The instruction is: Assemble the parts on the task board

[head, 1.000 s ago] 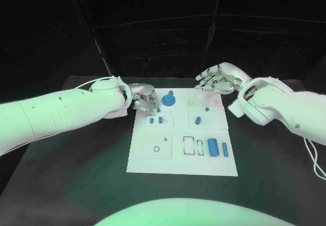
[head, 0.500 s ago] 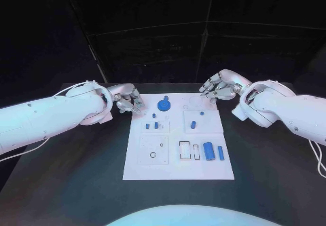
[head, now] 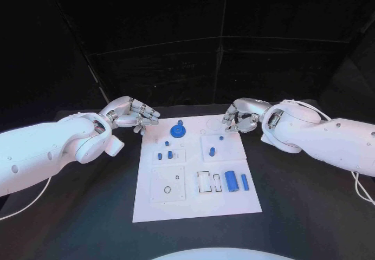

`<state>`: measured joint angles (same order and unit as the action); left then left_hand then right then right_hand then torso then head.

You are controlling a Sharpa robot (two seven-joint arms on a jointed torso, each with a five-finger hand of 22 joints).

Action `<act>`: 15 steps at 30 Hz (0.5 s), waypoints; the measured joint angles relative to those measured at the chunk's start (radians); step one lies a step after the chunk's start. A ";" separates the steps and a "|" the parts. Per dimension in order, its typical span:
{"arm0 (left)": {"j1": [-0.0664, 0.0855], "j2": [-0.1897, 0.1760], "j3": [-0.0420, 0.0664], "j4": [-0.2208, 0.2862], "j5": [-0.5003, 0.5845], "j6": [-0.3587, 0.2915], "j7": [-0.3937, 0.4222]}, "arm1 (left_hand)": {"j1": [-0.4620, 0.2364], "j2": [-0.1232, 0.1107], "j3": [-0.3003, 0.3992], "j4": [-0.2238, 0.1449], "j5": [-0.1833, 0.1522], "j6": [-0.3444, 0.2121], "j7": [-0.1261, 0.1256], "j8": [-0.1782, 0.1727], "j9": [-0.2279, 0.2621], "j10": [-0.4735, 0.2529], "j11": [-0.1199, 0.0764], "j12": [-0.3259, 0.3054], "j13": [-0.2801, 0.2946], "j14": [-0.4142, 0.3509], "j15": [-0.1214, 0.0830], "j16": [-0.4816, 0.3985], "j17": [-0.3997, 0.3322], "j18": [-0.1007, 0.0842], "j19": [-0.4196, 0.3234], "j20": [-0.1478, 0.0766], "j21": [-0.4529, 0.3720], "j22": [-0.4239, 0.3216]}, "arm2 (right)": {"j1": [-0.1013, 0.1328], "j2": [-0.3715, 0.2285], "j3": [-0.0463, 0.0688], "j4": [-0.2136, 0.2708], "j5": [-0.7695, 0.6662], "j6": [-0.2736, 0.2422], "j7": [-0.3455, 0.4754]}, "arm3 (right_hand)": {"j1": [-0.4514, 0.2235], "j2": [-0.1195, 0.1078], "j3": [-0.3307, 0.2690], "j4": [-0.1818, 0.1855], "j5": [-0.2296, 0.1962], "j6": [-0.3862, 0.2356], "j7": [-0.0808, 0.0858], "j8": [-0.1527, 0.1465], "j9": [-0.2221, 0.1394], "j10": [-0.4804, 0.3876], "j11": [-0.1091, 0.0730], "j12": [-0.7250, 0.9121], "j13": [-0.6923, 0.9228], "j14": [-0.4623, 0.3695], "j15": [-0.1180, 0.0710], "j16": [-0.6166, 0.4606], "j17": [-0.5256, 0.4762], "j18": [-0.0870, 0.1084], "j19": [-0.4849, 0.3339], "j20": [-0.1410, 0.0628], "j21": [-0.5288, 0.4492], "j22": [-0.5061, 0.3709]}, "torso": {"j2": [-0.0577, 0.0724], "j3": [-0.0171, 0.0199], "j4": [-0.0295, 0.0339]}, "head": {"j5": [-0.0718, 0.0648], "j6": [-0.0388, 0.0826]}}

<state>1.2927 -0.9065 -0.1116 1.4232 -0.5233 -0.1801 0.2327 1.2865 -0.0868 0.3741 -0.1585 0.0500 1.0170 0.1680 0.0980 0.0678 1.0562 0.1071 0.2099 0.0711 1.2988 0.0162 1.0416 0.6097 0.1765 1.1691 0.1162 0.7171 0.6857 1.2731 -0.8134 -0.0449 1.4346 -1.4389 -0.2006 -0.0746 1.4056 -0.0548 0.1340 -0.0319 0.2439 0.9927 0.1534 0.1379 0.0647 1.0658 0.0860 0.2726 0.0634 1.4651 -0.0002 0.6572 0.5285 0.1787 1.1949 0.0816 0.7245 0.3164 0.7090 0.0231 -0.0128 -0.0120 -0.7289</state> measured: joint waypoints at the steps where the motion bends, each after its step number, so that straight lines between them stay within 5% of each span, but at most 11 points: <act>1: 0.000 0.000 0.000 0.005 0.030 -0.001 0.010 | 0.000 0.000 0.000 0.000 0.000 0.000 0.000 0.000 0.000 0.004 -0.004 0.004 0.001 0.000 0.000 0.000 -0.003 0.000 0.000 0.000 0.000 -0.001 | -0.001 0.001 0.000 0.001 -0.018 0.001 -0.005 | -0.006 -0.006 0.007 -0.002 -0.002 -0.001 0.001 -0.009 0.000 -0.003 0.003 -0.007 0.001 0.000 0.000 0.049 0.042 0.000 -0.002 0.002 0.018 0.012 | 0.000 0.0000 0.0000 | -0.002 0.002; 15: -0.003 0.000 -0.001 0.033 0.255 -0.015 0.085 | -0.004 0.004 0.000 0.000 0.000 0.000 0.000 0.000 0.000 0.004 -0.004 0.007 0.001 -0.012 0.002 -0.021 -0.034 0.001 -0.003 0.003 -0.008 -0.007 | -0.017 0.026 0.000 0.009 -0.145 0.027 -0.053 | -0.017 -0.017 0.047 -0.020 -0.003 -0.023 0.013 -0.052 0.002 -0.028 0.014 -0.019 0.001 0.000 0.000 0.341 0.306 0.000 -0.026 0.020 0.132 0.089 | 0.002 0.0000 0.0022 | -0.005 0.002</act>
<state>1.2900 -0.9070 -0.1125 1.4560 -0.2686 -0.1949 0.3181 1.2829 -0.0832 0.3741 -0.1585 0.0500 1.0174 0.1684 0.0980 0.0679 1.0597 0.1035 0.2168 0.0725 1.2863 0.0180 1.0211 0.5753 0.1770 1.1659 0.1193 0.7087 0.6783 1.2559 -0.7874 -0.0454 1.4432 -1.5835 -0.1736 -0.1279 1.3883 -0.0721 0.1812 -0.0517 0.2408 0.9698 0.1665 0.0862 0.0668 1.0376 0.0999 0.2536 0.0647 1.4651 -0.0001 0.9977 0.8347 0.1789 1.1685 0.1017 0.8563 0.4055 0.7113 0.0231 -0.0106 -0.0174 -0.7270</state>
